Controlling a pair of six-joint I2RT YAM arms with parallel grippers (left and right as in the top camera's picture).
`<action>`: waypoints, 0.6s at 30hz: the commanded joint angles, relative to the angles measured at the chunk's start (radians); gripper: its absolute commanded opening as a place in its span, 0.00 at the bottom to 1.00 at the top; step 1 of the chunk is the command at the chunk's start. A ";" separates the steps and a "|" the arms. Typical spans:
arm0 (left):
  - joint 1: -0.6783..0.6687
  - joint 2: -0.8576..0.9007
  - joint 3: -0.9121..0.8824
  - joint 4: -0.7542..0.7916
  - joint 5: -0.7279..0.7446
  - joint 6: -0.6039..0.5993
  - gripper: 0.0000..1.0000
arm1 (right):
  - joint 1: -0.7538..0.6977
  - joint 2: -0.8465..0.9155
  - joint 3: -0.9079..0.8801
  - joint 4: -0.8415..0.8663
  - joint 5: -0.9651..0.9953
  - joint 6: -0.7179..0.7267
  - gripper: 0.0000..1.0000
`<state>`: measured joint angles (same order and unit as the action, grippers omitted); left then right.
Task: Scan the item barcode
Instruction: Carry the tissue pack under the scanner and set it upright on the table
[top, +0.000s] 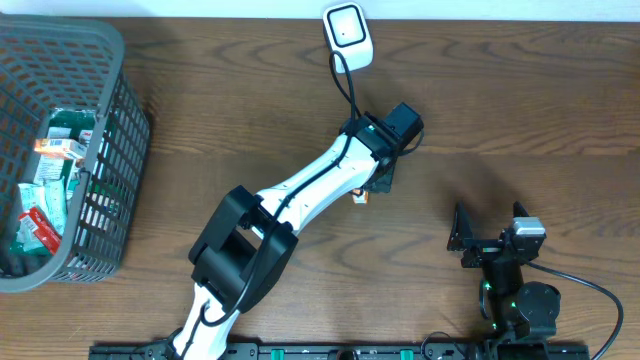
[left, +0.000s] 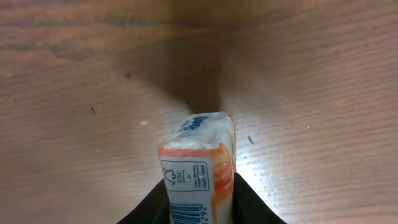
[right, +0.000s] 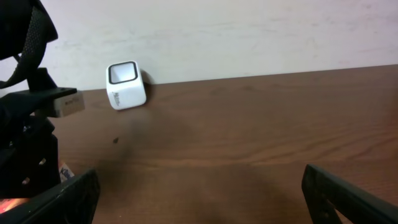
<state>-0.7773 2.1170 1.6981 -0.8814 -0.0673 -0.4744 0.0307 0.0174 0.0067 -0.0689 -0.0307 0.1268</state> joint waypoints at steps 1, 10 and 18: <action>-0.008 0.034 -0.002 0.026 -0.066 -0.001 0.29 | 0.008 -0.004 -0.002 -0.003 -0.004 0.014 0.99; -0.021 0.058 -0.029 0.065 -0.077 0.006 0.31 | 0.008 -0.004 -0.002 -0.003 -0.004 0.014 0.99; -0.021 0.058 -0.029 0.072 -0.076 0.006 0.66 | 0.008 -0.004 -0.002 -0.003 -0.004 0.014 0.99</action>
<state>-0.7994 2.1601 1.6752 -0.8070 -0.1246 -0.4702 0.0307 0.0174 0.0067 -0.0689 -0.0307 0.1268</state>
